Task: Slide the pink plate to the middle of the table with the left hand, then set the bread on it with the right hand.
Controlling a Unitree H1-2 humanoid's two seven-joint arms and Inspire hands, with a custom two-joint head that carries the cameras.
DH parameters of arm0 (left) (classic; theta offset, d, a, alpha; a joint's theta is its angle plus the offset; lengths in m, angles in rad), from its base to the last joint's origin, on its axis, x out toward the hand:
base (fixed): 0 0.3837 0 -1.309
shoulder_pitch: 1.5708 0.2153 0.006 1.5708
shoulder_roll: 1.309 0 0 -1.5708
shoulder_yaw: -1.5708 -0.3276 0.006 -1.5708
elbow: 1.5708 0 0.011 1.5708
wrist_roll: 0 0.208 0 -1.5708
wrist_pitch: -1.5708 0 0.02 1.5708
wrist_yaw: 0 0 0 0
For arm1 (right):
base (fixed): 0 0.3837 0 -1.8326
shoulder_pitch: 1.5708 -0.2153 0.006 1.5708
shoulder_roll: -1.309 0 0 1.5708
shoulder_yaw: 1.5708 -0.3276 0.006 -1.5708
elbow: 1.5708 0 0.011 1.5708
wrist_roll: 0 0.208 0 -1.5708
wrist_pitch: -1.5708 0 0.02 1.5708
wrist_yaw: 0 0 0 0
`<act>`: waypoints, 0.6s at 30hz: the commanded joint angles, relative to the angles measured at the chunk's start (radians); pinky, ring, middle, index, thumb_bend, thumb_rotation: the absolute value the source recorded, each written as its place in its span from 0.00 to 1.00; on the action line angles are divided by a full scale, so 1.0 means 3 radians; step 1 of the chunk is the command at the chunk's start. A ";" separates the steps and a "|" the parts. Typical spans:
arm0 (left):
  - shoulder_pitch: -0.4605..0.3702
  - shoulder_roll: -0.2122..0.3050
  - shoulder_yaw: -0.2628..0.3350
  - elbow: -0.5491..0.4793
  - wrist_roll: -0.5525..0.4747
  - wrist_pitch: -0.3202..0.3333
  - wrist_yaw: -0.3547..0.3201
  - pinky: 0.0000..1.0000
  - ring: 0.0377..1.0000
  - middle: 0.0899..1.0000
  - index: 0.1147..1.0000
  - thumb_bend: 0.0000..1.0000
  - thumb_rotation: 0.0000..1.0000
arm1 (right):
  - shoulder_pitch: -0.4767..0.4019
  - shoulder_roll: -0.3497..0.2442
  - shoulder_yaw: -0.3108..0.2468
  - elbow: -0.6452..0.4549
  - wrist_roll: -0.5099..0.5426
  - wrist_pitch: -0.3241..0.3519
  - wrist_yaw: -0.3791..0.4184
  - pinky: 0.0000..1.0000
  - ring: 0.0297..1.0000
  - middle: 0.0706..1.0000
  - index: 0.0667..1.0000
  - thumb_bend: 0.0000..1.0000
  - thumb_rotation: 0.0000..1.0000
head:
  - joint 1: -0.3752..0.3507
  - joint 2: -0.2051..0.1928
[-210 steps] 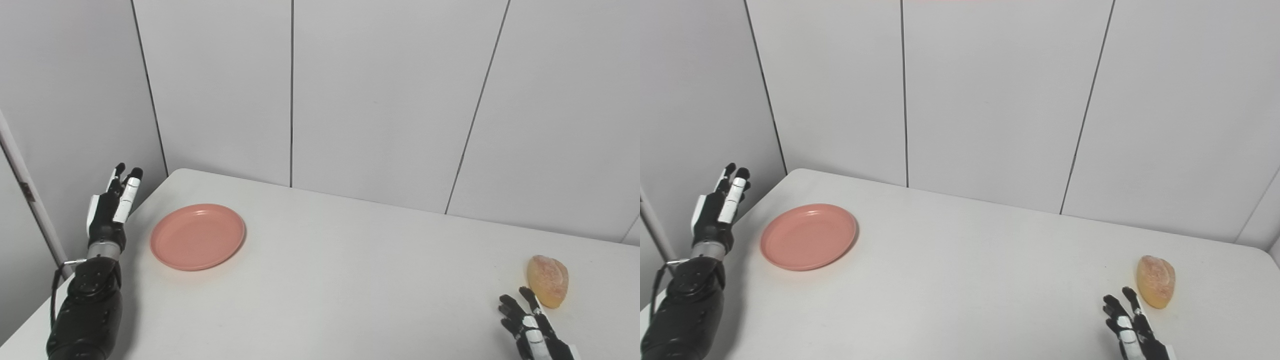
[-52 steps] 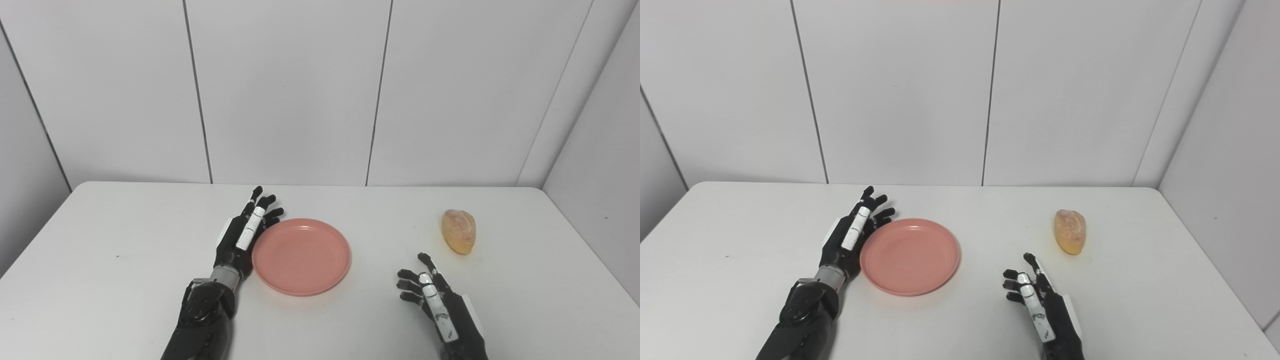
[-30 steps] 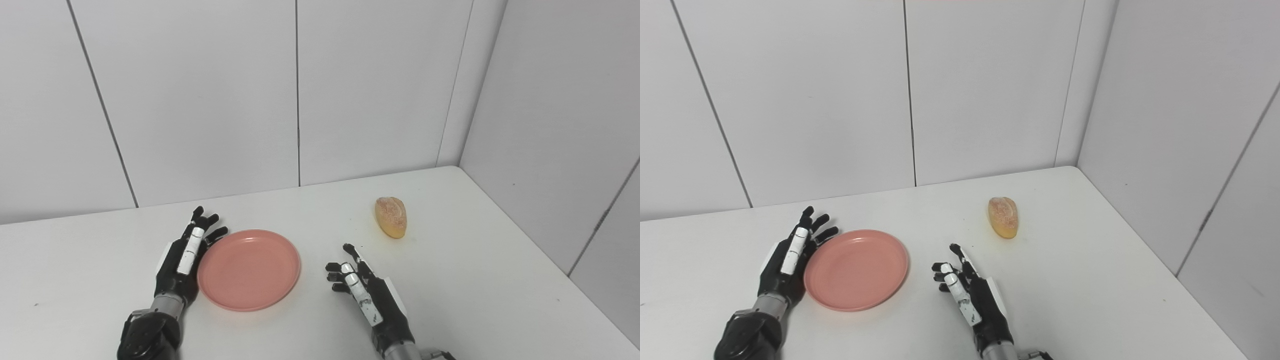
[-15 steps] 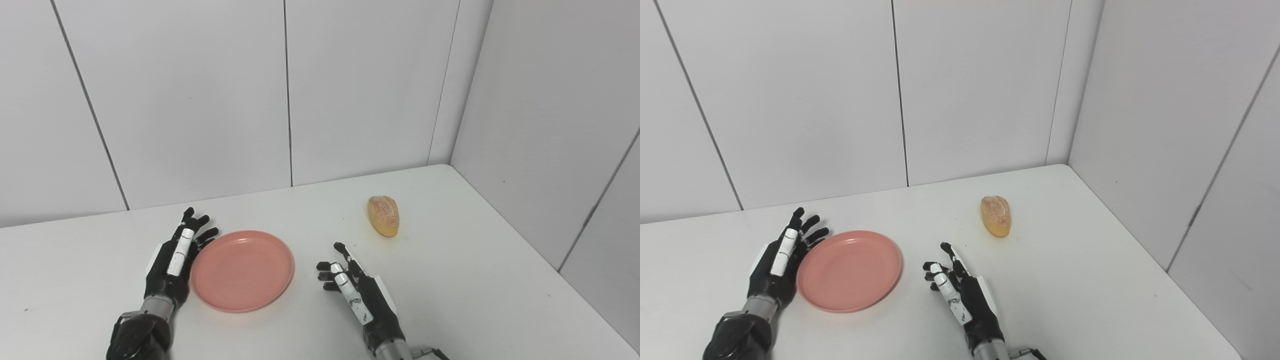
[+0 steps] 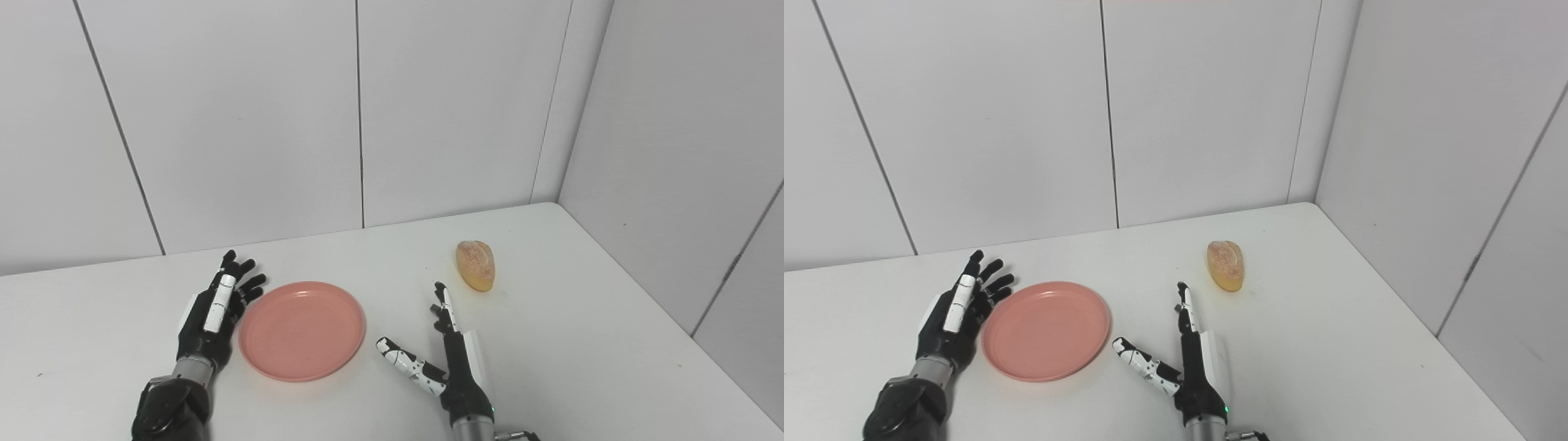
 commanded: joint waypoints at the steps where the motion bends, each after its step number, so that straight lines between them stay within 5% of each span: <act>1: 0.0090 0.0008 -0.0014 0.0111 0.0027 -0.0105 -0.0070 0.85 0.82 0.91 1.00 0.81 0.80 | -0.0212 0.0043 0.0004 -0.0130 -0.0196 0.0067 -0.0112 0.93 0.96 1.00 1.00 0.89 0.58 | 0.0012 -0.0001; 18: 0.0028 0.0013 0.0045 0.0219 -0.0048 -0.0130 -0.0131 0.85 0.83 0.92 1.00 0.82 0.77 | -0.0812 -0.0082 0.0052 0.0196 -0.0707 -0.0058 -0.0599 1.00 1.00 1.00 1.00 0.92 0.52 | 0.0037 -0.0048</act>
